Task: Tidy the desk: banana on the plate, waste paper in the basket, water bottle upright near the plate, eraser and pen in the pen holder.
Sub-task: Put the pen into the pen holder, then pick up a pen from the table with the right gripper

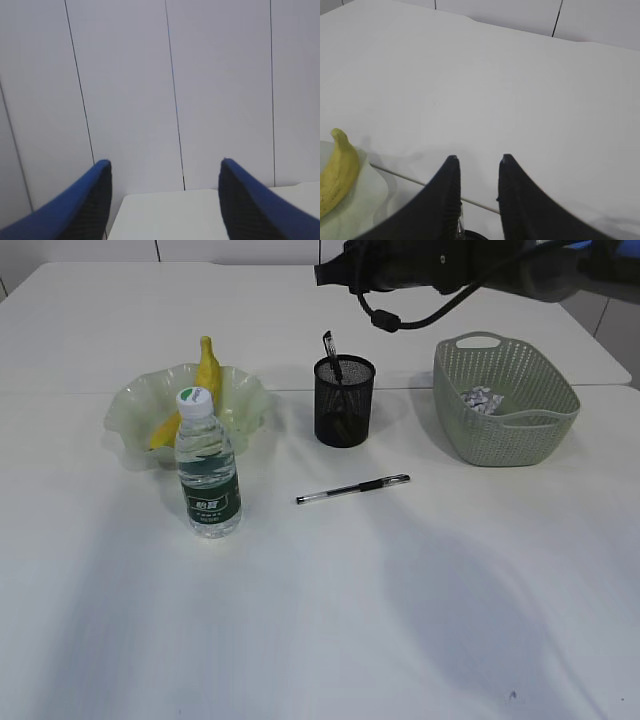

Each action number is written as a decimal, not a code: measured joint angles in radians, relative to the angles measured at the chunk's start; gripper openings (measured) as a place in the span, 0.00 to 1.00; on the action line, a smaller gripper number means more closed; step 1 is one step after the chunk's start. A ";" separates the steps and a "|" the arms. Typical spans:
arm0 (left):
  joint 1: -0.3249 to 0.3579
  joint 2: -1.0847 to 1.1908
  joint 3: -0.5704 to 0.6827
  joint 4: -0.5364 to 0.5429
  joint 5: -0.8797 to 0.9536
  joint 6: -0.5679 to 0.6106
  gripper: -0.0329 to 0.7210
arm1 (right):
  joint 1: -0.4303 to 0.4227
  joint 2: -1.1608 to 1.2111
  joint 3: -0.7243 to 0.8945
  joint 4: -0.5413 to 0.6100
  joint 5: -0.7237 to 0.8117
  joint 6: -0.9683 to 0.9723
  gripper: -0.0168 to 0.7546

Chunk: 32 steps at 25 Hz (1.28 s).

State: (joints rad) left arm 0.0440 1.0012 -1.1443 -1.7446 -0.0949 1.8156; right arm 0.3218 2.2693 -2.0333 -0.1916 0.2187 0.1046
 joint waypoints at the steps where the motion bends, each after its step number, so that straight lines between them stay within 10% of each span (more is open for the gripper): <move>1: 0.000 0.000 0.000 0.000 0.000 0.000 0.67 | 0.000 -0.010 -0.002 0.000 0.021 0.000 0.28; 32: 0.000 0.000 0.000 0.002 -0.076 0.135 0.67 | 0.000 -0.347 -0.006 0.162 0.613 0.077 0.28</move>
State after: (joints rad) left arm 0.0440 1.0012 -1.1443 -1.7426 -0.1706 1.9505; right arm 0.3218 1.9224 -2.0393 -0.0296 0.8320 0.1815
